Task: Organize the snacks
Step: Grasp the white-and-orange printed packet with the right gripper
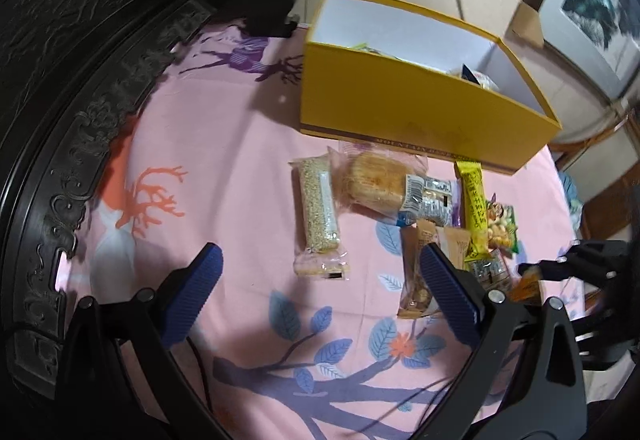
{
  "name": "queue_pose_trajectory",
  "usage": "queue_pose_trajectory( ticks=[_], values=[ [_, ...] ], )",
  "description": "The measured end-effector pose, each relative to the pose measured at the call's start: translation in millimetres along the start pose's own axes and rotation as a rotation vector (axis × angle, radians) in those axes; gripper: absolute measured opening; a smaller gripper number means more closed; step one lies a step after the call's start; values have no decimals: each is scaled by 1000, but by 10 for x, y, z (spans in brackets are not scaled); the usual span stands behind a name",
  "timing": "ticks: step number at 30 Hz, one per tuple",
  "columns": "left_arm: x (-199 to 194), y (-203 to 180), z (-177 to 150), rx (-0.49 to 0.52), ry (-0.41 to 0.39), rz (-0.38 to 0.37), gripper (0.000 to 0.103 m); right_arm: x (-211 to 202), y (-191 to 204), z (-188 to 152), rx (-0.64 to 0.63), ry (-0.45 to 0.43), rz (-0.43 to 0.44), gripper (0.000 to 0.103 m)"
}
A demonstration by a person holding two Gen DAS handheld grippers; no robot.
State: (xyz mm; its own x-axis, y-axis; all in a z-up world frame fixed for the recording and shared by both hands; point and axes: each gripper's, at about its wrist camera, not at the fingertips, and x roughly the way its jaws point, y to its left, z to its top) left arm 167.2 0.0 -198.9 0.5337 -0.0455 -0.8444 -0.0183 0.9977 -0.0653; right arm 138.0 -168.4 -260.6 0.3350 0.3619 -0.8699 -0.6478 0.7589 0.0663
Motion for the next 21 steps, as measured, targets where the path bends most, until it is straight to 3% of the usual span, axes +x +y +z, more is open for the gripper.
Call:
queue_pose_trajectory(
  ticks=[6,10,13,16,21],
  values=[
    [348,3,100,-24,13,74,100,-116,48,-108,156,-19,-34,43],
    [684,118,167,-99,80,68,100,-203,23,-100,221,-57,-27,43],
    [852,119,178,-90,94,82,98,-243,-5,-77,243,-91,-24,43],
    [988,86,179,-56,108,82,92,-280,-43,-60,251,-121,-30,43],
    [1138,18,171,-11,132,57,68,-365,-131,-41,285,-159,-15,43]
  ],
)
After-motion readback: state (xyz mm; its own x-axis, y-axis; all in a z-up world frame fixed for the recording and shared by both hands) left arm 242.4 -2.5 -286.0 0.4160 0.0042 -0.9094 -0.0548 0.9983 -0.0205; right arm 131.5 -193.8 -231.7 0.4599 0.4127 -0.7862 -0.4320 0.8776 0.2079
